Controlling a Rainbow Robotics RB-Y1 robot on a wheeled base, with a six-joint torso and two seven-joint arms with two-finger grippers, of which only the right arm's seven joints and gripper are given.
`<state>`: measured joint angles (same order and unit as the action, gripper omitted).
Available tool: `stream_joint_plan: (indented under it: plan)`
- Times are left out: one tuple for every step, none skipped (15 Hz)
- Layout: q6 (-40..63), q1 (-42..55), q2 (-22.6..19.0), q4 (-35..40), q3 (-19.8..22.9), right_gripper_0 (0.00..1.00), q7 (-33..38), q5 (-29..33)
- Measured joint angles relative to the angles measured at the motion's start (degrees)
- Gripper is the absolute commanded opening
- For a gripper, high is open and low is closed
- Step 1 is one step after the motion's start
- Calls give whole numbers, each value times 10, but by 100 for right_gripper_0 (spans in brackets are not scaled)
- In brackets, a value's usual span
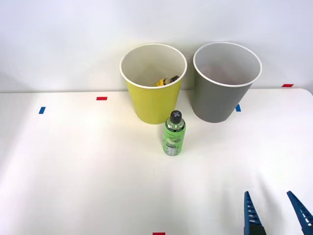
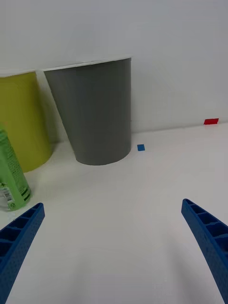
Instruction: Put cans in the gray bin, plastic bottles in the light green bin
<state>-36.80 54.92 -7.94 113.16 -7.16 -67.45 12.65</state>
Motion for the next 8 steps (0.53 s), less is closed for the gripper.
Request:
stream_joint_plan:
  plan:
    - [-18, -1, 9, -15, 2, 100, -9, 22]
    - [-30, -1, 14, -23, 2, 100, -29, 36]
    - [-37, 0, 15, -30, 2, 100, -61, 37]
    - [-41, 0, 15, -37, 0, 100, -93, 31]
    - [-43, 0, 13, -46, -1, 100, -126, 23]
    - [-44, -1, 9, -57, -2, 100, -155, 12]
    - [-47, -5, 7, -71, -3, 100, -179, 2]
    - [-53, -13, 5, -87, -3, 100, -199, -5]
